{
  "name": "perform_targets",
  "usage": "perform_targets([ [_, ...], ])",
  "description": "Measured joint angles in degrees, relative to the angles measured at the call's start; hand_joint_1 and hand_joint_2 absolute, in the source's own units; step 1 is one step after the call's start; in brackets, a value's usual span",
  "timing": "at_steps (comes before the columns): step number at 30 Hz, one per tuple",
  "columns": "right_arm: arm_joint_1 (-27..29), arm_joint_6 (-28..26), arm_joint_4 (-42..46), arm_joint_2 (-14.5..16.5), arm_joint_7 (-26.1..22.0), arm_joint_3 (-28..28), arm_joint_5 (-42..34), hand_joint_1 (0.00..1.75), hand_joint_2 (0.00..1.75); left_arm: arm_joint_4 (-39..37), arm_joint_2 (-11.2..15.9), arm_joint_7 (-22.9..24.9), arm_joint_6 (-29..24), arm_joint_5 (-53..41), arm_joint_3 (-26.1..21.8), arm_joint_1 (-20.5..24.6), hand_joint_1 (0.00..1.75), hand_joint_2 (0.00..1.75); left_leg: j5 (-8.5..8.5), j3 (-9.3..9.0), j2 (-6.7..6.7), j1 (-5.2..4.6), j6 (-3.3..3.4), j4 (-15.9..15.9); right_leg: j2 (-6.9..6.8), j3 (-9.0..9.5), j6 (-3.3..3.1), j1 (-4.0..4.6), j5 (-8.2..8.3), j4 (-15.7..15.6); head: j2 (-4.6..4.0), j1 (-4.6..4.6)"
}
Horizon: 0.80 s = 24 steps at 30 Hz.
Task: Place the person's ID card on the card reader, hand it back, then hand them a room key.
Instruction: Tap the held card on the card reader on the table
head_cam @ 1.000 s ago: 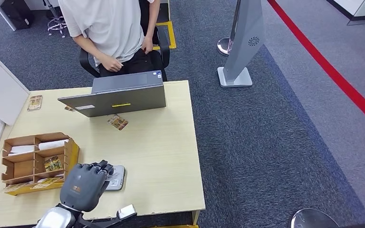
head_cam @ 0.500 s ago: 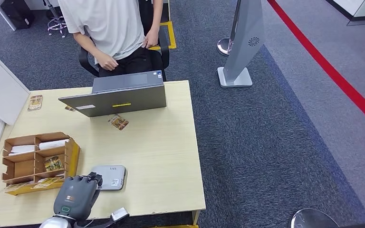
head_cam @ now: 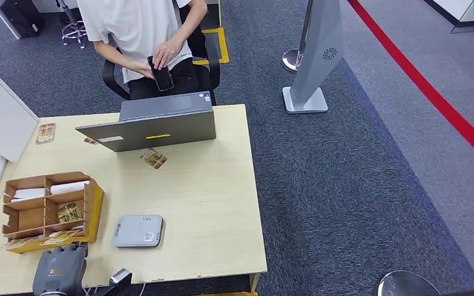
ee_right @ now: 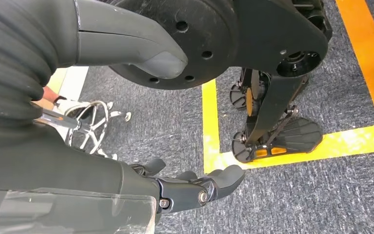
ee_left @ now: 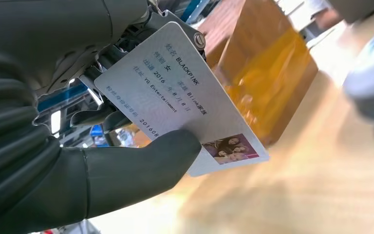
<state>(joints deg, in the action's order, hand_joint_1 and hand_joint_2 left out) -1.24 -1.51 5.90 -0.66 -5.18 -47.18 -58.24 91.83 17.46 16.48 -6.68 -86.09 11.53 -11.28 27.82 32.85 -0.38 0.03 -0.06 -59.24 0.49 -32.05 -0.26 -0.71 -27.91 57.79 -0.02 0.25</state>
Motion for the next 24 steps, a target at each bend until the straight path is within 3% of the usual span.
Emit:
perform_targets([
  [24,0.0,0.15,-0.13,-0.26,0.0,-0.66,-0.25,0.0,1.75,-2.17,-0.79,1.07,-2.69,-0.09,-2.08,-0.39,1.75,1.75,0.0,0.01,-0.01,-0.01,0.0,0.0,-0.02,-0.01,0.0,0.0,0.01,0.0,0.0,-0.01],
])
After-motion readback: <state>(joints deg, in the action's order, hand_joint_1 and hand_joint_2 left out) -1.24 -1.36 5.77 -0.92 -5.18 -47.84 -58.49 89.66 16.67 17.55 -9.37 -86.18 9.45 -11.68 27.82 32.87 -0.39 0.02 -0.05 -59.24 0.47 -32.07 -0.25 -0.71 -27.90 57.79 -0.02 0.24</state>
